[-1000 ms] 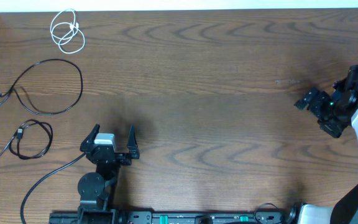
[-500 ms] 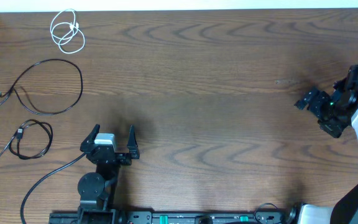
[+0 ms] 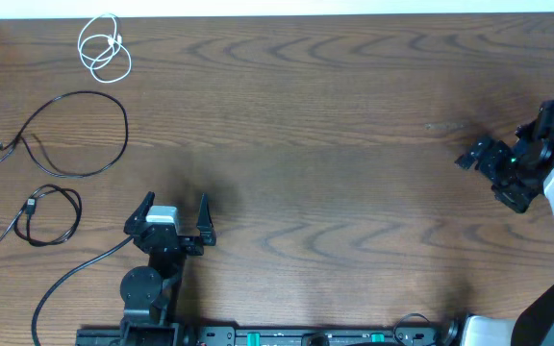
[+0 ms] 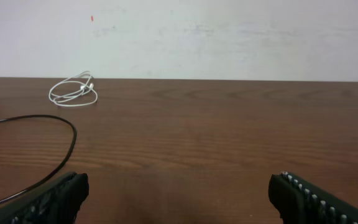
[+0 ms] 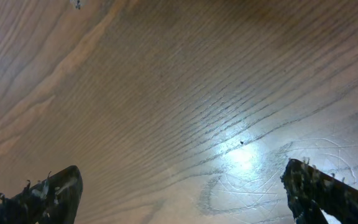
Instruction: Untangle cables
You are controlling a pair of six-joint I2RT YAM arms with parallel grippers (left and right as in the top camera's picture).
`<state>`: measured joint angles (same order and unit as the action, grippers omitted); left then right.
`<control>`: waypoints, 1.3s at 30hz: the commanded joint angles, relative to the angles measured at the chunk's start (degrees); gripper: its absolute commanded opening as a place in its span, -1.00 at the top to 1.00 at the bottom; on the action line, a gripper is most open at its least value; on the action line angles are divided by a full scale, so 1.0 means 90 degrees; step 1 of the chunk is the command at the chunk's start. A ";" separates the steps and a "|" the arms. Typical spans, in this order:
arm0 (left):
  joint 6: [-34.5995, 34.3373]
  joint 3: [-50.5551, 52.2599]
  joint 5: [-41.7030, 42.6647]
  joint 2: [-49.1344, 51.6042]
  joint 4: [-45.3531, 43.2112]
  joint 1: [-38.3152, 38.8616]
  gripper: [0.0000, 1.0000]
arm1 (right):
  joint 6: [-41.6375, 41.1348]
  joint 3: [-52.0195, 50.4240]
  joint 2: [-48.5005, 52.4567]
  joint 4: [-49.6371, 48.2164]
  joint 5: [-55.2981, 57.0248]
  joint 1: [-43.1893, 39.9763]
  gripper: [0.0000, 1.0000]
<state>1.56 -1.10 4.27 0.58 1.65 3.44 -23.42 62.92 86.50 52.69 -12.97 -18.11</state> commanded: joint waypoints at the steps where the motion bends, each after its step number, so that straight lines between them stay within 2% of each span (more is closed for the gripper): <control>1: 0.0087 0.0097 0.0019 -0.0039 0.0240 0.0019 -0.96 | 0.0085 0.0032 -0.0063 0.0000 0.0053 -0.0024 -0.99; 12: 0.0087 0.0097 0.0022 -0.0039 0.0240 0.0019 -0.96 | 0.0160 -0.0007 -0.0199 -0.0219 0.0355 0.0136 -0.99; 17: 0.0087 0.0097 0.0022 -0.0039 0.0240 0.0019 -0.96 | 0.1299 -0.0413 -0.0789 -0.1175 0.0355 0.0777 -0.99; 22: 0.0087 0.0097 0.0019 -0.0039 0.0240 0.0019 -0.96 | 0.2489 -0.1625 -0.2113 -0.2805 0.0359 0.1639 -0.98; 25: 0.0087 0.0097 0.0019 -0.0039 0.0240 0.0019 -0.96 | 0.2662 -0.2708 -0.3194 -0.4014 0.0362 0.1809 -0.99; 28: 0.0087 0.0097 0.0019 -0.0039 0.0240 0.0019 -0.96 | 0.2686 -0.3405 -0.3861 -0.4733 0.0389 0.1795 -0.99; 30: 0.0087 0.0097 0.0019 -0.0039 0.0240 0.0019 -0.96 | 0.3019 -0.3971 -0.4512 -0.5197 0.0381 0.1797 -0.99; 33: 0.0087 0.0097 0.0019 -0.0039 0.0240 0.0019 -0.96 | 0.3560 -0.4563 -0.5610 -0.5340 0.0381 0.1797 -0.99; 39: 0.0087 0.0097 0.0019 -0.0039 0.0243 0.0019 -0.96 | 0.3638 -0.5204 -0.6948 -0.5615 0.0381 0.1797 -0.99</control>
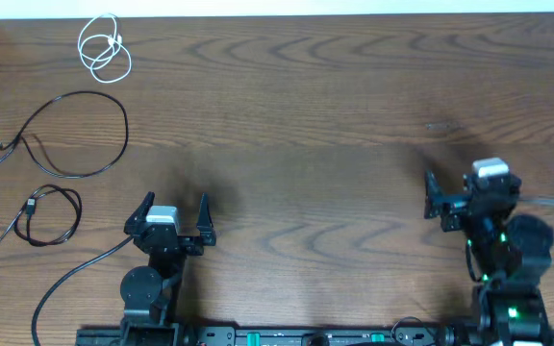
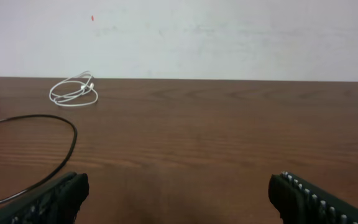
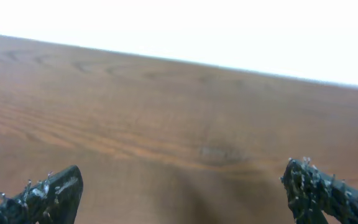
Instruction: Untangle cables
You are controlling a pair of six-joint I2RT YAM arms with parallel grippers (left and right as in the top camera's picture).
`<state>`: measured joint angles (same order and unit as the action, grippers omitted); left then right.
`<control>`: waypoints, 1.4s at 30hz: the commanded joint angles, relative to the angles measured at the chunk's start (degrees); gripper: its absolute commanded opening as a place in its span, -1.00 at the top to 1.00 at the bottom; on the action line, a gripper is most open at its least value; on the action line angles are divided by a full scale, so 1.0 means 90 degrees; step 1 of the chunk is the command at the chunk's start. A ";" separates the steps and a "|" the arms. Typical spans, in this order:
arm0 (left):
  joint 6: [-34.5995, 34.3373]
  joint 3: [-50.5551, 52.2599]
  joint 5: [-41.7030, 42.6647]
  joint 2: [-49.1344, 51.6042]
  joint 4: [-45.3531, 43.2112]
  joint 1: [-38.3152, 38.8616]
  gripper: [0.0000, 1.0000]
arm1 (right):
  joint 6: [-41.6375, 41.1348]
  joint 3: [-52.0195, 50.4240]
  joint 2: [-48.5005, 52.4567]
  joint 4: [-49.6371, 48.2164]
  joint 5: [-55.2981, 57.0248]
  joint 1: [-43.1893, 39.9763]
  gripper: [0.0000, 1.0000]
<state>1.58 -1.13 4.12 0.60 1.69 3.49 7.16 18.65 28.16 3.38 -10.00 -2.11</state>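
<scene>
Three cables lie apart at the table's left. A coiled white cable (image 1: 104,48) sits at the far left corner, also in the left wrist view (image 2: 73,92). A long black cable (image 1: 75,135) loops below it, its arc showing at left (image 2: 55,134). A short black cable (image 1: 44,213) lies nearer the front. My left gripper (image 1: 173,213) stands open near the front edge, right of the short cable, with nothing between its fingers. My right gripper (image 1: 455,197) is open and empty at the front right, far from all cables.
A thick black lead (image 1: 70,279) runs from the left arm's base to the front left edge. A white wall (image 2: 229,37) stands behind the table's far edge. A wooden side panel rises at the far left corner.
My right arm has moved from the right edge of the table back toward the front right, its wrist camera now facing level across the table instead of down. The left arm and the cables are unchanged.
</scene>
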 commanded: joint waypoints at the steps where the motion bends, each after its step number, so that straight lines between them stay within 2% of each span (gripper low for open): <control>1: 0.0085 0.0100 0.0036 -0.0041 0.0236 0.0015 -0.96 | 0.0240 -0.0435 -0.0682 -0.0240 0.0053 0.0019 -0.99; 12: 0.0085 0.0100 0.0036 -0.0041 0.0236 0.0015 -0.96 | 0.0231 -0.1277 -0.2115 -0.0483 0.0214 0.0019 -0.99; 21: 0.0085 0.0100 0.0036 -0.0041 0.0236 0.0015 -0.96 | -0.0274 -0.1853 -0.2897 -0.0595 0.0719 0.0032 -0.99; 26: 0.0085 0.0100 0.0036 -0.0041 0.0236 0.0015 -0.96 | -0.0673 -0.2040 -0.3087 -0.0517 0.0911 0.0073 -0.99; 32: 0.0085 0.0100 0.0036 -0.0041 0.0236 0.0015 -0.96 | -0.0690 -0.2040 -0.3099 -0.0391 0.1076 0.0165 -0.98; 36: 0.0085 0.0100 0.0036 -0.0041 0.0236 0.0015 -0.96 | -0.0699 -0.2040 -0.3099 0.0134 0.1069 0.0158 -0.99; 42: 0.0085 0.0100 0.0036 -0.0041 0.0236 0.0015 -0.96 | -0.0697 -0.2040 -0.3094 0.0104 0.1071 0.0155 -0.99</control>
<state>1.58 -1.13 4.10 0.58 1.67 3.49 1.85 0.40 0.69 4.05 -1.19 -1.37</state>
